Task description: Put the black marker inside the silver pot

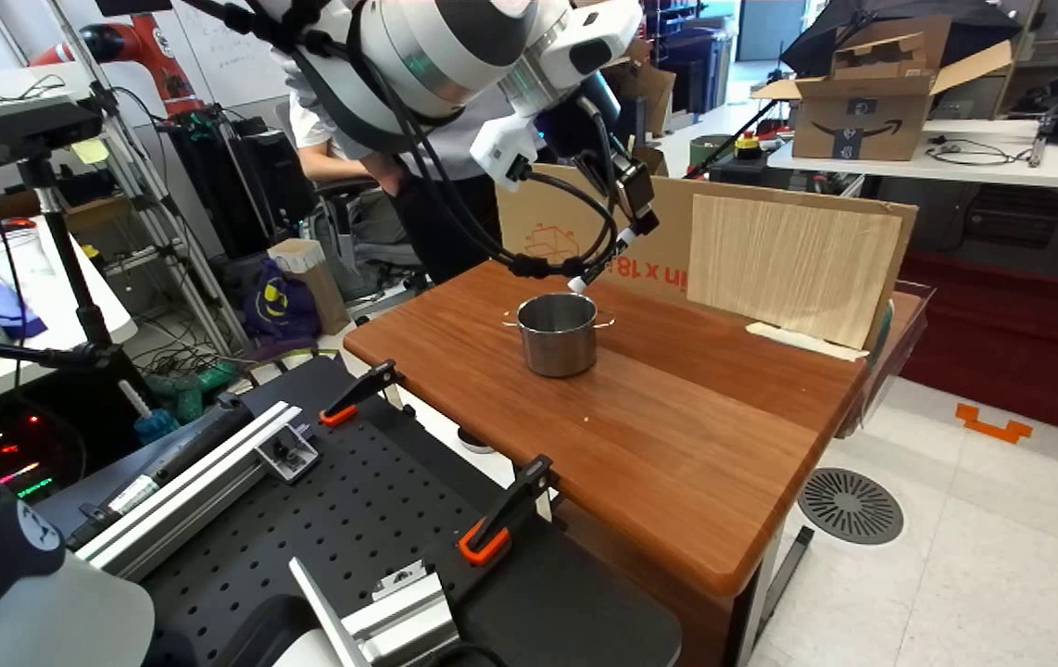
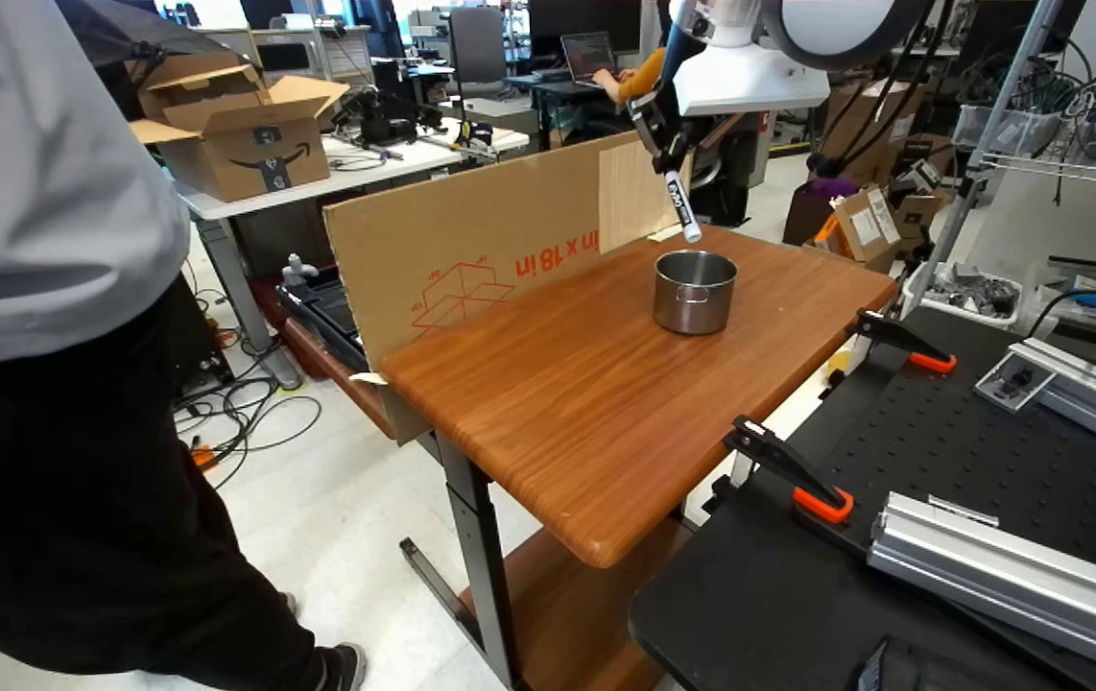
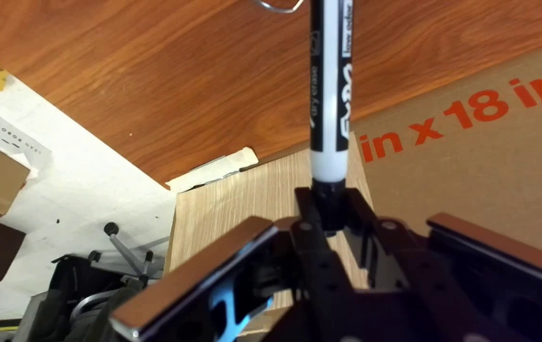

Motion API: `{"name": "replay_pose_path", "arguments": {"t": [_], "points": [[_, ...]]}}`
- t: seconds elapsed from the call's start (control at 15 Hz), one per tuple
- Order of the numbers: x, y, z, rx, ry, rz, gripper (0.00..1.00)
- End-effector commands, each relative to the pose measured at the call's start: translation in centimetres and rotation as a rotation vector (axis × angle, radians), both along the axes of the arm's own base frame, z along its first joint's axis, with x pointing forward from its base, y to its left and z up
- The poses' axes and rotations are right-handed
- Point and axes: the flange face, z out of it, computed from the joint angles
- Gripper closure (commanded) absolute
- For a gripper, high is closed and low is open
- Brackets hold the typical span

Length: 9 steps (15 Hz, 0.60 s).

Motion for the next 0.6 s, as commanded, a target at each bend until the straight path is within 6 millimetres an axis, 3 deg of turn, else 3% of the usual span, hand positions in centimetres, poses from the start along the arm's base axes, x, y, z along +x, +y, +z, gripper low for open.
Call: {"name": "replay_pose_path", "arguments": {"t": [0.0,0.53], "points": [[-0.5,0.9,-0.5,-0.028,0.028,0.029,0.95],[-1.3,2.3,-3.1,-0.074,0.119,0.071,0.95]]}}
